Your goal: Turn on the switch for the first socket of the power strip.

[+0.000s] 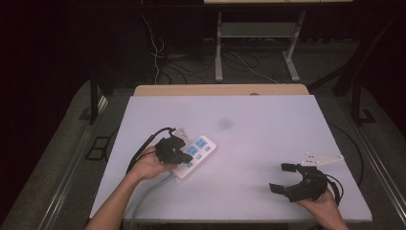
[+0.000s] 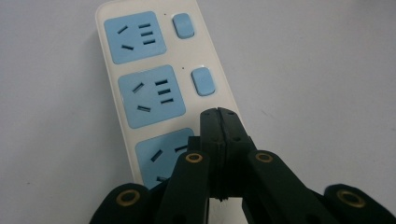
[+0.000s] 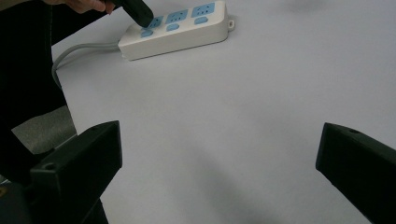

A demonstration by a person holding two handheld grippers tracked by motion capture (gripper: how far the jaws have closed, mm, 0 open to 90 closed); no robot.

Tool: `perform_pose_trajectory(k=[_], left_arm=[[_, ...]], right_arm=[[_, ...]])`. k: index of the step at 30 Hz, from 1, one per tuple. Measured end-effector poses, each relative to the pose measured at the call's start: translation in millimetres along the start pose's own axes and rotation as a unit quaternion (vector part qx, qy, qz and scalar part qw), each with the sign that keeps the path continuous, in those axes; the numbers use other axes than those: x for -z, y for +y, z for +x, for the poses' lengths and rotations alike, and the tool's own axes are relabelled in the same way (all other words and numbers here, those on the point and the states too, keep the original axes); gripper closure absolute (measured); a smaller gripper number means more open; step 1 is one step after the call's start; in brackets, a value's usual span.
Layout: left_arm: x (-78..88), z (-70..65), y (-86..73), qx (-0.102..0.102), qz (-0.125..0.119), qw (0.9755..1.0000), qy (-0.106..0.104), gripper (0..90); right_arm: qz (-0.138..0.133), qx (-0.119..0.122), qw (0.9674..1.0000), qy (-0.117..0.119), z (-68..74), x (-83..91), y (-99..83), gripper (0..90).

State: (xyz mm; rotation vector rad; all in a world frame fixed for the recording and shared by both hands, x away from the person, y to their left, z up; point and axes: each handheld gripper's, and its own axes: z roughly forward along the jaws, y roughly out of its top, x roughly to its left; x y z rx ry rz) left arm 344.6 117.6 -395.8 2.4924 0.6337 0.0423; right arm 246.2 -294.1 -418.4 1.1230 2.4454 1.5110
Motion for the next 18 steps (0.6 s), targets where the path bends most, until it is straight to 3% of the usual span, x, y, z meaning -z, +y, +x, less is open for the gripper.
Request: perform_pose_trajectory(k=[7, 12, 18], left_arm=[[-3.3, -1.0, -2.6, -0.001, -0.005, 0.9999, -0.013, 89.0], [-3.0, -2.1, -5.0, 0.001, -0.010, 0.9999, -0.011, 88.9], [-4.1, -0.2, -11.1, 0.018, -0.023, 0.9995, -0.015, 89.3]], right_arm=[[0.000, 0.000, 1.0000, 0.000, 0.0, 0.1, -0.1, 0.2], [0.001, -0.001, 1.0000, -0.001, -0.1, 0.1, -0.1, 0.1], [0.000, 0.000, 1.0000, -0.002, 0.5, 0.2, -0.3, 0.2]])
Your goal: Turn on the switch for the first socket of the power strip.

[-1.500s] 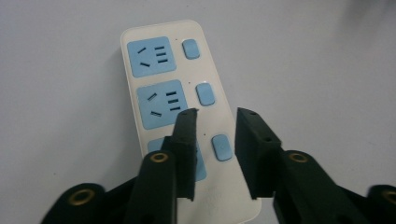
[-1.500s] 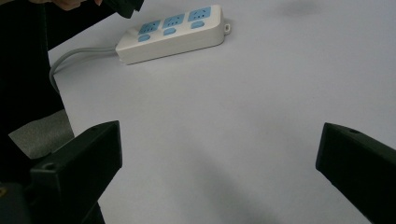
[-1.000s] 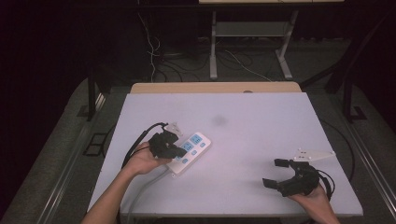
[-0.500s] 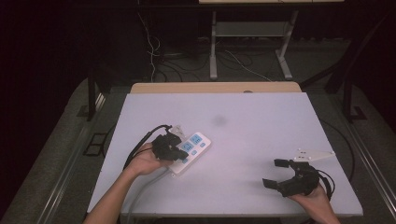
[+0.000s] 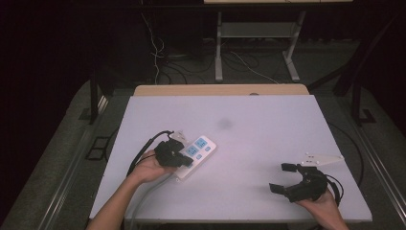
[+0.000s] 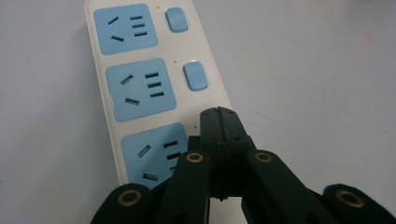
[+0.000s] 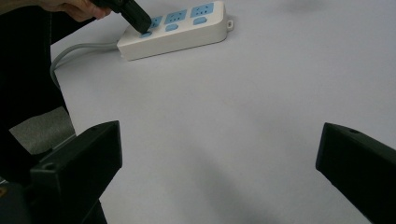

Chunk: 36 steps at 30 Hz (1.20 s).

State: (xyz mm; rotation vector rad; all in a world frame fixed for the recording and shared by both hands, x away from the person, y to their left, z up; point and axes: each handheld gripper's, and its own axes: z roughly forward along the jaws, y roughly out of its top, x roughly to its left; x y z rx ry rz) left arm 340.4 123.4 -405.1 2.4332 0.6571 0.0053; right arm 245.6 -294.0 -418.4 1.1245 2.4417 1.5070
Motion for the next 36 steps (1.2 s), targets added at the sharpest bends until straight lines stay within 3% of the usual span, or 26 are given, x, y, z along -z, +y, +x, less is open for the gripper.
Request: perform_pose_trajectory(k=[3, 10, 19, 36], left_arm=[[-0.5, -0.6, -0.4, 0.003, -0.001, 1.0000, 0.002, 89.4], [-1.6, -1.2, -10.3, 0.029, -0.031, 0.9991, 0.005, 89.8], [-1.6, -5.1, -9.1, 0.016, -0.028, 0.9993, 0.018, 89.7], [-2.0, -8.0, -5.1, 0.015, -0.018, 0.9993, 0.030, 89.4]], right_arm=[[0.000, 0.000, 1.0000, -0.001, 0.1, 0.0, -0.1, 0.1], [-0.002, 0.000, 1.0000, -0.002, 0.7, -0.7, -0.3, 0.1], [-0.008, -0.005, 0.9999, -0.009, -1.1, 1.7, -0.5, 0.1], [-0.012, -0.007, 0.9998, -0.016, -2.9, 4.1, -1.8, 0.1]])
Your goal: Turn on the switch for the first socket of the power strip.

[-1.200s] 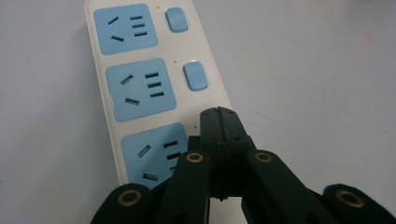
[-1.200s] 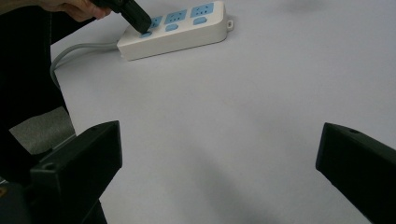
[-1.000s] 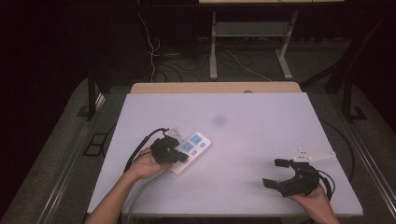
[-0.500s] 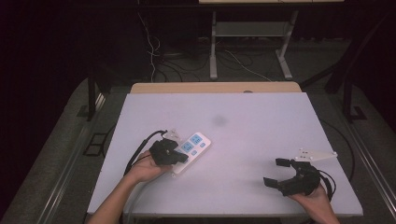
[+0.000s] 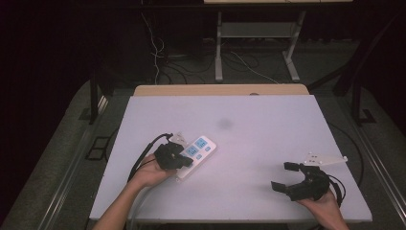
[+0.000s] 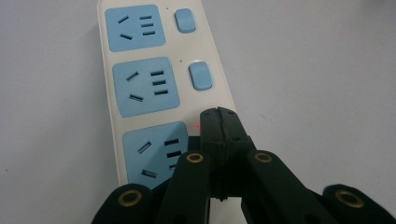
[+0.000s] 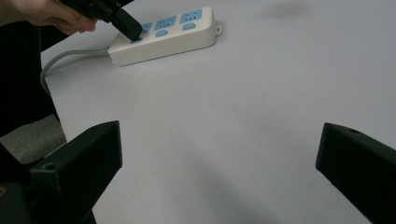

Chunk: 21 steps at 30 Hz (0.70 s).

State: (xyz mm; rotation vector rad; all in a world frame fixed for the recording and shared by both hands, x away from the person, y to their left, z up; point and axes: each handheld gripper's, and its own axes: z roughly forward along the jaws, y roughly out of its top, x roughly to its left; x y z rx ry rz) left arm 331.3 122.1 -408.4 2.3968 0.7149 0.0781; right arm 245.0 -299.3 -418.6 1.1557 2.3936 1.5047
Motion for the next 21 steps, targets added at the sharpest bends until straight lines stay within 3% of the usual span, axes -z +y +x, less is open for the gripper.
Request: perform_pose_trajectory(k=[7, 21], left_arm=[[2.6, -0.3, 0.1, -0.018, 0.003, 0.9997, 0.018, 89.2], [13.7, -0.1, 5.9, -0.012, -0.013, 0.9998, 0.010, 89.1]], right_arm=[[-0.008, -0.005, 0.9999, -0.003, -1.4, 3.2, -0.4, 0.1], [-0.009, -0.006, 0.9999, -0.004, -2.7, 4.8, -0.6, 0.1]])
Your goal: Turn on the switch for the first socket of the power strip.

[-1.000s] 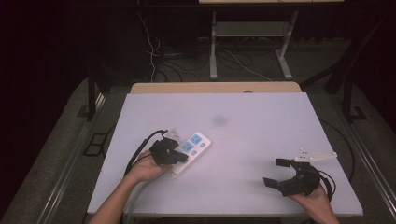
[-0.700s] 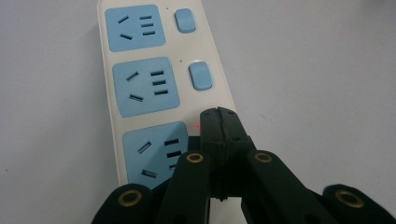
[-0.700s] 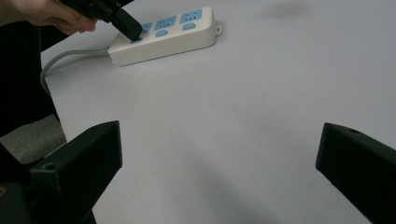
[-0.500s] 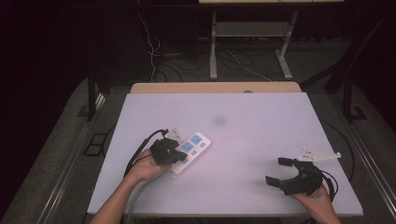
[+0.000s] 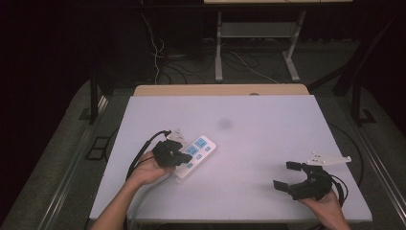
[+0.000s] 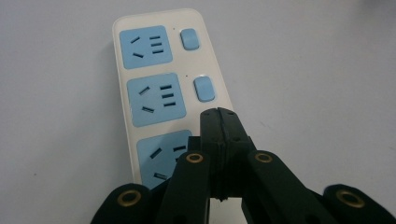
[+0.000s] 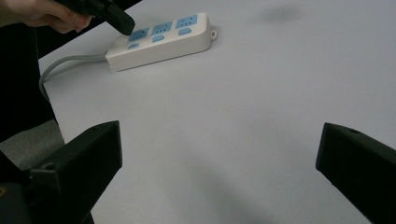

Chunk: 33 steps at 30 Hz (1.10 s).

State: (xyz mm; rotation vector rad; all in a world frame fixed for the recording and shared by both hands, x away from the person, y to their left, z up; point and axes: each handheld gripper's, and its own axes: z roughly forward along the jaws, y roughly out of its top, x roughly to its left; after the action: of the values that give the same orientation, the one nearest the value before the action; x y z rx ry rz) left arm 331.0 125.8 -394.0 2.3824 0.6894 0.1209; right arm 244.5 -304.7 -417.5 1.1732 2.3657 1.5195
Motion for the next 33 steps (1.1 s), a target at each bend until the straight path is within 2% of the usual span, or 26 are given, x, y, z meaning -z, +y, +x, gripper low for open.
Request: perform_pose_trajectory(k=[10, 19, 25, 30, 33], left_arm=[[16.5, 1.0, -1.4, 0.010, -0.011, 0.9998, 0.010, 88.9], [38.4, 3.5, -7.6, 0.021, -0.020, 0.9994, 0.020, 88.2], [55.7, 4.7, -16.0, 0.042, -0.040, 0.9981, 0.018, 80.5], [68.9, 3.0, -24.4, 0.055, -0.058, 0.9964, 0.029, 65.2], [75.6, 4.4, -30.3, 0.075, -0.072, 0.9941, 0.030, 52.8]], right_arm=[[0.001, 0.001, 1.0000, 0.001, 1.8, -0.5, -0.2, 0.1], [0.001, -0.001, 1.0000, 0.003, 1.4, -1.0, -0.4, 0.1], [0.001, -0.003, 1.0000, 0.005, 1.5, -1.6, -0.5, 0.1], [-0.001, -0.004, 1.0000, 0.005, 1.4, -1.8, -0.5, 0.1], [0.000, -0.006, 1.0000, 0.005, 1.5, -2.0, -0.6, 0.1]])
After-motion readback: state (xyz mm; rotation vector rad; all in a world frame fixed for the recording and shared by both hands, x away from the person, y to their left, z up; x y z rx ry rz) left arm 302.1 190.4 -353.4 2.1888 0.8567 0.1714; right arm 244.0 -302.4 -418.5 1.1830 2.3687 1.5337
